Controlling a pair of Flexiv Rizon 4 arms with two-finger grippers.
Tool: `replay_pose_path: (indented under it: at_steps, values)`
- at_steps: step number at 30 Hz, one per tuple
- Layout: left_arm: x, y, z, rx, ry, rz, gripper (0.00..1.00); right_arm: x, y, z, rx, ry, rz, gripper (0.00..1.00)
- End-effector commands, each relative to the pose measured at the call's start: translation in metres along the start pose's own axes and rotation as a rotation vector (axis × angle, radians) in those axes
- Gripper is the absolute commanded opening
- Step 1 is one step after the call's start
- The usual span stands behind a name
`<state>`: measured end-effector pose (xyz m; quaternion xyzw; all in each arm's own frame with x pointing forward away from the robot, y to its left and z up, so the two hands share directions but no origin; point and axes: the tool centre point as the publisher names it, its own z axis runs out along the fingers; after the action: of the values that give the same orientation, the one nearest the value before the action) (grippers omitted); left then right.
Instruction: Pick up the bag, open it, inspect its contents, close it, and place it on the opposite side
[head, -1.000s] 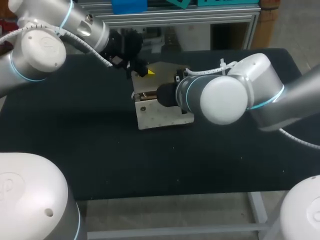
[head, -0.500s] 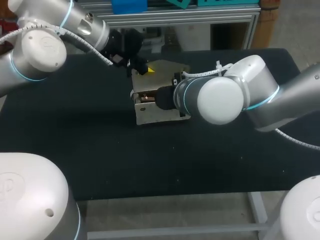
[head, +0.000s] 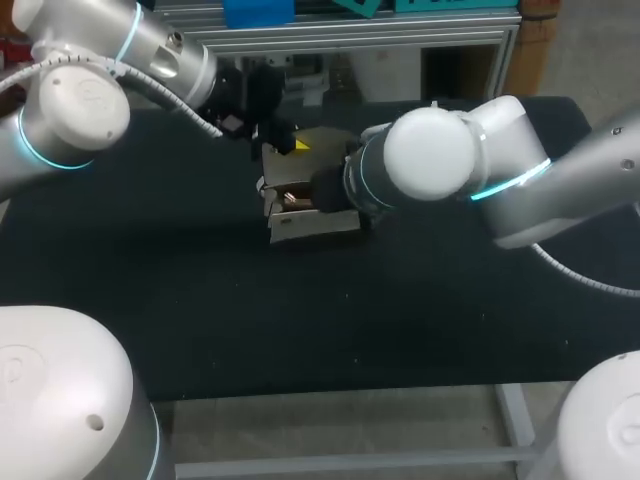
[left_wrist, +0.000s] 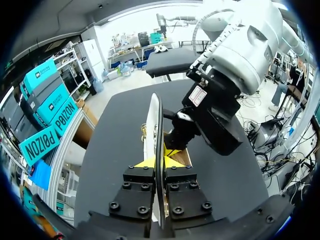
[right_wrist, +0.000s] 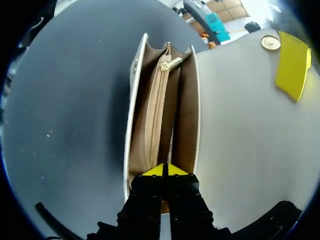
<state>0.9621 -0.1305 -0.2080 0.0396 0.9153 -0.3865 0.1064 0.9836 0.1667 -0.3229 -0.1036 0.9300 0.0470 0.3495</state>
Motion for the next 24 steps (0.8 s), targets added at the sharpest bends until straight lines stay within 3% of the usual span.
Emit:
replay_pose_path:
  at_steps: [1,2,8,24]
  values:
    - [0.0053,-0.0029,-0.0076,0.004,-0.006,0.008,0.0,-0.0047,-0.0001,0.0165,-0.004,0.051,-0.006,0.61]
    - [0.0055,-0.003,-0.0076,0.004,-0.007,0.01,0.0,-0.005,-0.0001,0.0181,-0.007,0.066,-0.01,0.79]
    - [0.0066,-0.0026,-0.0076,0.005,-0.006,0.027,0.0,-0.005,0.0003,0.0226,-0.013,0.084,-0.016,1.0]
    - [0.0008,0.0021,-0.0034,0.01,0.014,0.061,0.0,-0.0042,-0.0005,0.02,-0.008,0.082,-0.022,1.0]
